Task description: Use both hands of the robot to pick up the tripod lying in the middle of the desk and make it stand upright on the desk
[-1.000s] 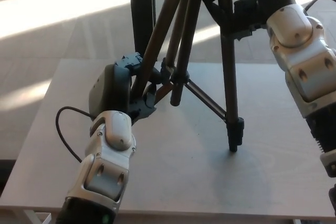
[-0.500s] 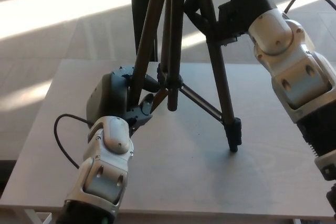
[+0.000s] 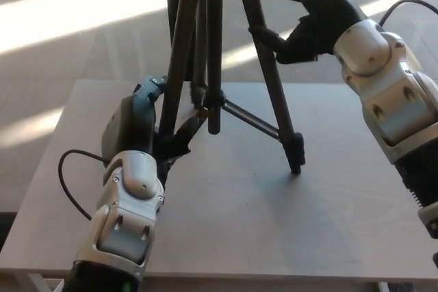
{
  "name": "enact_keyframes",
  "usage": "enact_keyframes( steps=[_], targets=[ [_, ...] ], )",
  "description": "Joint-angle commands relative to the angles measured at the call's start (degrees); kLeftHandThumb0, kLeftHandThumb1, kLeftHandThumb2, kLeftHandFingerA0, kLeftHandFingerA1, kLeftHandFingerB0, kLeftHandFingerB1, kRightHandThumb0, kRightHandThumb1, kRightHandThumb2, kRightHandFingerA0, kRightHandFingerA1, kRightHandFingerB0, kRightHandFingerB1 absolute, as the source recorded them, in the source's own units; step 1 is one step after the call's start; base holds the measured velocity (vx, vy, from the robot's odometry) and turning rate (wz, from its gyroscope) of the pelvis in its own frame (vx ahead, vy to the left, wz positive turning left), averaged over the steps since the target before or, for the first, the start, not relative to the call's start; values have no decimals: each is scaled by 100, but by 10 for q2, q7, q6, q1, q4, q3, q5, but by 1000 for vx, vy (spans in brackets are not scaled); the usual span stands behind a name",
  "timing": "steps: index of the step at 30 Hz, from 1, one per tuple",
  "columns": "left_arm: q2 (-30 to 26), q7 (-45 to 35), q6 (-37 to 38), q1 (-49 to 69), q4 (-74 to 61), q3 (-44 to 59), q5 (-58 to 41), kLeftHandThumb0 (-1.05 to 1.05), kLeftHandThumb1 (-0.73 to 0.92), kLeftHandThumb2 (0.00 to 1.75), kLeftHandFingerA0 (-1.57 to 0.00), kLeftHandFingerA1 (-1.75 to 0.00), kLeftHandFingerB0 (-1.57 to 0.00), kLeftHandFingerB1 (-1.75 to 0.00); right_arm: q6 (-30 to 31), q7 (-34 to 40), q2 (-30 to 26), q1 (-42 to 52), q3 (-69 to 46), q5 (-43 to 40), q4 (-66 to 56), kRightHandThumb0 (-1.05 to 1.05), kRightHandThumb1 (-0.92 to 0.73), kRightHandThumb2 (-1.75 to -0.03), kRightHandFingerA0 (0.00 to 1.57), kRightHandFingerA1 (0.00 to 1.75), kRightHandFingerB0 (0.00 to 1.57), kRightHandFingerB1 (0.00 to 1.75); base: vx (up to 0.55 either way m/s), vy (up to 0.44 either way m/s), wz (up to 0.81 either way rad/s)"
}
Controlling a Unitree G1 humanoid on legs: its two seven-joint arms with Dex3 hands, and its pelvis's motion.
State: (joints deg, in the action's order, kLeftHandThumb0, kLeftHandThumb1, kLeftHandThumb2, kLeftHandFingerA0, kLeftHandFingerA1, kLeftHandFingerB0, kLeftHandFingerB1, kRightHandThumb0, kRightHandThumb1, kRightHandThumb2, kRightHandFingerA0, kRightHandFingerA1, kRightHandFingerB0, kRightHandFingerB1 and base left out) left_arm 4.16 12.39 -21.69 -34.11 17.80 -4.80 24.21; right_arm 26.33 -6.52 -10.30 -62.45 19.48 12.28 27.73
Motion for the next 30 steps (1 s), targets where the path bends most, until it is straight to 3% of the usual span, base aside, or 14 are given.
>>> enact_keyframes(
  steps=[1, 3, 6, 8, 10, 11, 16, 19, 20, 22, 23, 25, 26, 30],
  targets=[
    [-28, -77, -73, 5, 2, -31, -4, -102, 75, 64, 0, 0, 0, 0, 111, -111, -30, 0, 41, 23, 9, -105, -74, -65, 0, 0, 0, 0, 0, 0, 0],
    [-32, -79, -78, 4, 1, -35, -2, -103, 67, 86, 0, 0, 0, 0, 114, -119, -32, 1, 37, 15, 6, -105, -72, -64, 0, 0, 0, 0, 0, 0, 0],
    [-36, -79, -81, 5, -1, -36, -7, -105, 77, 64, 0, 0, 0, 0, 110, -140, -41, 2, 44, 16, 3, -105, -73, -64, 0, 0, 0, 0, 0, 0, 0],
    [-36, -80, -84, 6, -4, -34, -11, -104, 63, 87, 0, 0, 0, 0, 110, -147, -43, 3, 44, 14, 0, -105, -72, -64, 0, 0, 0, 0, 0, 0, 3],
    [-38, -85, -94, 6, -8, -34, -12, -105, 76, 64, 0, 0, 0, 0, 119, -152, -44, 8, 44, 13, -12, -105, -72, -64, 0, 0, 0, 0, 0, 0, 0],
    [-39, -85, -91, 8, -8, -33, -13, -104, 63, 86, 0, 0, 0, 0, 119, -152, -44, 11, 41, 12, -17, -105, -71, -64, 0, 0, 0, 0, 0, 0, 0],
    [-47, -92, -89, 27, -26, -35, -16, -104, 76, 65, 0, 0, 0, 0, 144, -150, -40, 35, 23, 7, -59, -105, -69, -62, 0, 0, 0, 0, 0, 0, 0],
    [-51, -103, -98, 39, -39, -32, -23, -99, 63, 86, 0, 0, 0, 0, 153, -142, -34, 59, -9, -7, -90, -103, -57, -81, 0, 0, 0, 0, 0, 0, 0],
    [-54, -106, -100, 46, -44, -31, -24, -99, 75, 63, 0, 0, 0, 0, 167, -142, -33, 70, -27, -15, -105, -102, -55, -81, 0, 0, 0, 0, 0, 0, 0],
    [-59, -107, -97, 54, -49, -29, -25, -97, 62, 85, 0, 0, 0, 0, 172, -145, -39, 81, -38, -15, -120, -103, -56, -81, 0, 0, 0, 0, 0, 0, 0],
    [-67, -112, -94, 62, -57, -29, -24, -98, 75, 63, 0, 0, 0, 0, 173, -149, -46, 90, -44, -13, -132, -103, -55, -81, 0, 0, 0, 0, 0, 0, 0],
    [-102, -125, -86, 87, -77, -17, -24, -101, 64, 87, 0, 0, 0, 0, 186, -181, -99, 123, -42, -3, -191, -105, -60, -82, 0, 0, 0, 0, 0, 0, 0],
    [-116, -130, -83, 98, -93, -6, -32, -102, 77, 64, 0, 0, 0, 0, 197, -189, -117, 140, -57, -12, -218, -105, -59, -82, 0, 0, 0, 0, 0, 0, 0],
    [-165, -158, -82, 136, -145, 27, -49, -103, 66, 86, 0, 0, 0, 0, 196, -205, -184, 200, -92, -15, -289, -105, -72, -63, 0, 0, 0, 0, 0, 0, 0]
  ],
)
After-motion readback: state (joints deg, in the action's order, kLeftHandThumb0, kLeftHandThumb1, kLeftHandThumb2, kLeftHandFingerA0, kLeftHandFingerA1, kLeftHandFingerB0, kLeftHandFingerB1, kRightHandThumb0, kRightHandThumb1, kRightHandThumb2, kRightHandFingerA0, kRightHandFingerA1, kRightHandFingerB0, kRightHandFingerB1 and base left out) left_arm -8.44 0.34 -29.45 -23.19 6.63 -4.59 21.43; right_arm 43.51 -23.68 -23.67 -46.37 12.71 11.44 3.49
